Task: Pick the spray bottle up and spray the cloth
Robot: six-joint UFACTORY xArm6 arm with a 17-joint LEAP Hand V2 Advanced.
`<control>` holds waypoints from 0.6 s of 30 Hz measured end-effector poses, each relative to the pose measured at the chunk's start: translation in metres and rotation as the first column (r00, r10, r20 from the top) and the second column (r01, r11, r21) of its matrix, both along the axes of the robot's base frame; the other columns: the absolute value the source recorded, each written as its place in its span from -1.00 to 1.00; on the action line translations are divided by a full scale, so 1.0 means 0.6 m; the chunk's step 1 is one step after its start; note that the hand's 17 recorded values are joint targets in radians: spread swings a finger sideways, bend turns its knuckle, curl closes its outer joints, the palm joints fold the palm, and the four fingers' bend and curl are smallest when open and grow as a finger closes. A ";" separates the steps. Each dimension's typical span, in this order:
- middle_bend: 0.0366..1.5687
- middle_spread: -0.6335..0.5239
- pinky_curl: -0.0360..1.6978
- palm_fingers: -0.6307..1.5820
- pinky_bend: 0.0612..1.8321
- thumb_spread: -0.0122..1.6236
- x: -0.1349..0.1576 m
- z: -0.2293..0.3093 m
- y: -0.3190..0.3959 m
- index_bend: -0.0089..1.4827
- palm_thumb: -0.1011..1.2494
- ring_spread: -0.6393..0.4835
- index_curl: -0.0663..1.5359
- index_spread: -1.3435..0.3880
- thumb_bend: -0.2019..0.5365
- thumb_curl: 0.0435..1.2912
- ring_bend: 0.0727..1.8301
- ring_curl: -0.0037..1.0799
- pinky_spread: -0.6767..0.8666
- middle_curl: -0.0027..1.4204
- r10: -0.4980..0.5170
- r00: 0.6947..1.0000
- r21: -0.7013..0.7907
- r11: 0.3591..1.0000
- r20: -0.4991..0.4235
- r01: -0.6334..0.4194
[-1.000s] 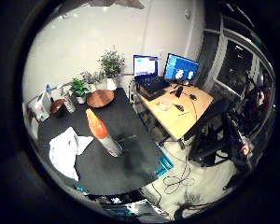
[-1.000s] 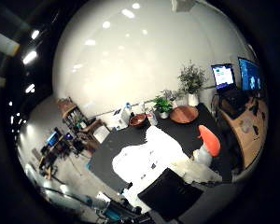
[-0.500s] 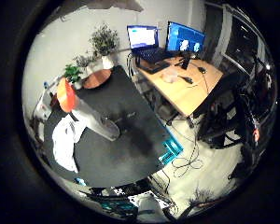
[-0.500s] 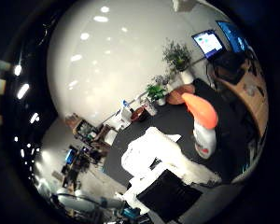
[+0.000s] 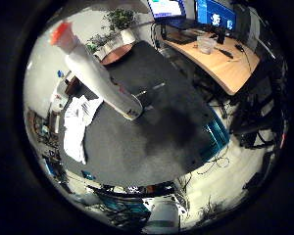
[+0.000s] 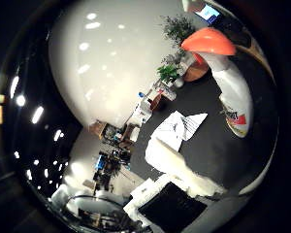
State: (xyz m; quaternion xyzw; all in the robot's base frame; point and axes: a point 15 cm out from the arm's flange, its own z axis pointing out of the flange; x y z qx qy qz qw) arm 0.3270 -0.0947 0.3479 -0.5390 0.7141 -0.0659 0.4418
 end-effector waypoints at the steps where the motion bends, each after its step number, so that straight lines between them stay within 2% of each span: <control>1: -0.80 0.49 -0.82 -0.24 0.08 0.32 0.002 0.002 0.000 -0.75 -0.07 0.76 -0.51 0.41 -0.52 -0.33 -0.69 -0.58 0.73 -0.59 -0.001 1.000 0.006 1.000 0.008 0.001; 7: -0.80 0.48 -0.83 -0.24 0.08 0.32 0.015 0.018 -0.023 -0.75 -0.07 0.77 -0.51 0.41 -0.52 -0.34 -0.68 -0.57 0.73 -0.59 -0.037 0.997 0.043 0.999 0.069 0.034; 18: -0.80 0.48 -0.83 -0.25 0.06 0.32 0.034 -0.019 -0.129 -0.75 -0.07 0.76 -0.51 0.41 -0.52 -0.34 -0.69 -0.58 0.72 -0.59 -0.107 0.994 0.140 0.985 0.012 0.105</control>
